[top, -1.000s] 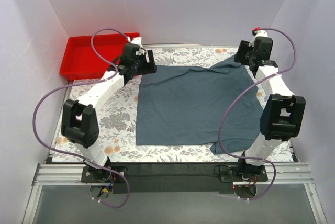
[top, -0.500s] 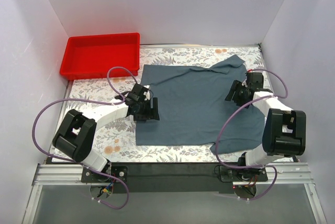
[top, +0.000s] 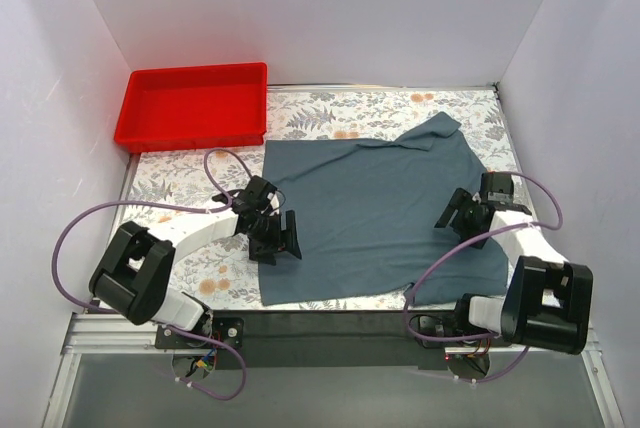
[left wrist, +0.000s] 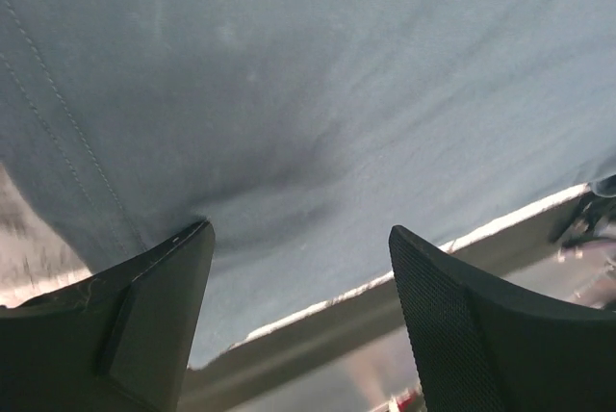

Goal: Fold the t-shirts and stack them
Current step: Flatten the tshirt out

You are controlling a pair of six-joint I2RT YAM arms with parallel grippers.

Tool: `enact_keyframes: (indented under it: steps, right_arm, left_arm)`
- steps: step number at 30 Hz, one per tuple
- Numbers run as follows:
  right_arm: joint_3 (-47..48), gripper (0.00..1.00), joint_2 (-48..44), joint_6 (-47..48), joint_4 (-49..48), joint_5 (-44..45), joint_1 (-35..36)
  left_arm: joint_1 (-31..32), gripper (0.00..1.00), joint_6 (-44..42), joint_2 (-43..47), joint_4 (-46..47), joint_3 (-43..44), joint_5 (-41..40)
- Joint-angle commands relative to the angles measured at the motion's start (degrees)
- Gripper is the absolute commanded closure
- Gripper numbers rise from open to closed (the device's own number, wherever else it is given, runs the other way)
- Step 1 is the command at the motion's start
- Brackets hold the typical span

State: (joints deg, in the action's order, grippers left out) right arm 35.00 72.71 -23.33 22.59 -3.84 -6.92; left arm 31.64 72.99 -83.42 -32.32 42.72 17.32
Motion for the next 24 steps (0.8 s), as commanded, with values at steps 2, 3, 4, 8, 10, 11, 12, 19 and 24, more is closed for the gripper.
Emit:
enact_keyframes:
  steps: [2, 3, 4, 8, 10, 11, 12, 19, 24]
  right_arm:
    - [-5.55, 0.32, -5.28, -1.45, 11.77, -1.96, -3.45]
    - [-5.65, 0.32, -6.43, -1.37, 11.69, -2.23, -3.54]
    - [-4.87, 0.32, -8.09, -1.36, 11.51, -2.4, -3.45]
    - [3.12, 0.35, -7.59, -2.15, 6.08, -10.2, -3.37]
    - [8.03, 0.36, -5.14, -3.81, 2.3, -11.98, -3.45]
    - [9.45, 0.37, -4.08, -4.52, -2.07, -12.59, -3.37]
    - [10.6, 0.38, -2.93, -5.4, -4.11, -13.38, -3.45]
    - [17.02, 0.49, 13.83, -14.81, -22.04, -16.02, -3.45]
    - [23.33, 0.56, 25.0, -17.98, -30.41, -18.14, -2.93]
  left_arm:
    - [0.35, 0.31, 1.19, 2.9, -11.54, -2.73, 1.58]
    - [0.27, 0.31, 0.93, 4.39, -12.5, -2.56, 1.31]
    - [0.35, 0.3, 0.84, 5.1, -12.86, -2.12, 0.79]
    - [0.35, 0.29, 0.4, 8.09, -13.83, 3.41, -4.57]
    - [0.27, 0.28, 0.4, 9.23, -11.99, 7.44, -7.12]
    - [0.35, 0.27, 0.4, 10.02, -11.11, 8.68, -7.91]
    - [0.35, 0.27, 0.14, 10.29, -9.01, 9.65, -9.05]
    - [0.35, 0.28, 2.07, 9.86, -4.43, 14.05, -14.94]
    - [0.35, 0.29, 1.45, 8.63, -2.32, 15.37, -15.83]
